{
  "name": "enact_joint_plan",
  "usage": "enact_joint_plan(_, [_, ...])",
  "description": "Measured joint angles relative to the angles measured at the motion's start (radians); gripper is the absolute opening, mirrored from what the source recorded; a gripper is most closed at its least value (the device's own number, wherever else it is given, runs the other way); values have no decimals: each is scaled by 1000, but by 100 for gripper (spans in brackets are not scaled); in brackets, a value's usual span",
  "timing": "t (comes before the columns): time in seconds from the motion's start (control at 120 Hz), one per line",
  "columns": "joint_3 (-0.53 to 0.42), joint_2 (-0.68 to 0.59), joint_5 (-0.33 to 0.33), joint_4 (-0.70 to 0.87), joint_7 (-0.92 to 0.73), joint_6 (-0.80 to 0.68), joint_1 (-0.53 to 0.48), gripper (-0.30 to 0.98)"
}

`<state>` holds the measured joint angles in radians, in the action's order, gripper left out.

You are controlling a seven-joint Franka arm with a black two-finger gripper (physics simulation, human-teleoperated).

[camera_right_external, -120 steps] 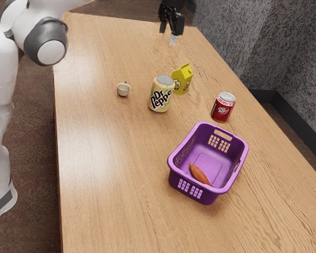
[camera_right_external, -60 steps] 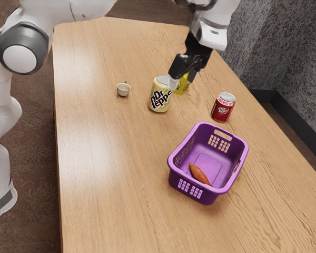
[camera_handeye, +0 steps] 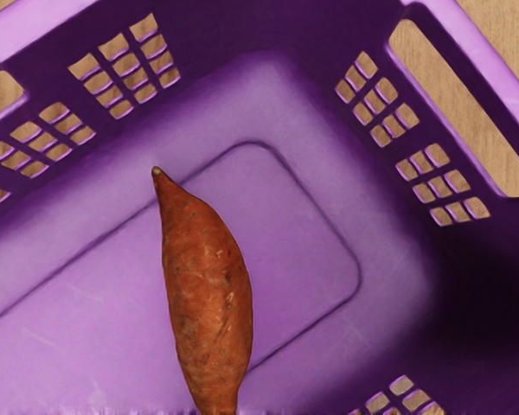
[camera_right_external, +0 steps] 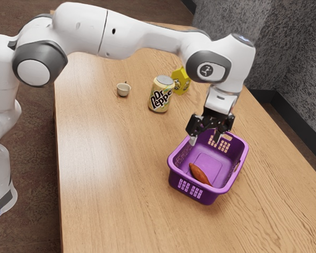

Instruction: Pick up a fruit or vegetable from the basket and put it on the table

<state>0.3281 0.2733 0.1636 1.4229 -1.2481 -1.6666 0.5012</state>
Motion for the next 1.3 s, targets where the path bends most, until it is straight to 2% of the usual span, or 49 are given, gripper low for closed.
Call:
enact_joint_plan(0.208, [3, -1, -18, 48, 29, -43, 7, 69])
enact_joint_plan(0.333, [2, -120, -43, 168, 54, -63, 27, 69])
enact_joint_plan(0.458, [1, -139, -66, 201, 80, -80, 58, 69])
enact_joint_plan(0.883, [-35, -13, -59, 150, 139, -111, 46, 69])
enact_joint_plan(1.3, [-34, 36, -50, 148, 165, -137, 31, 64])
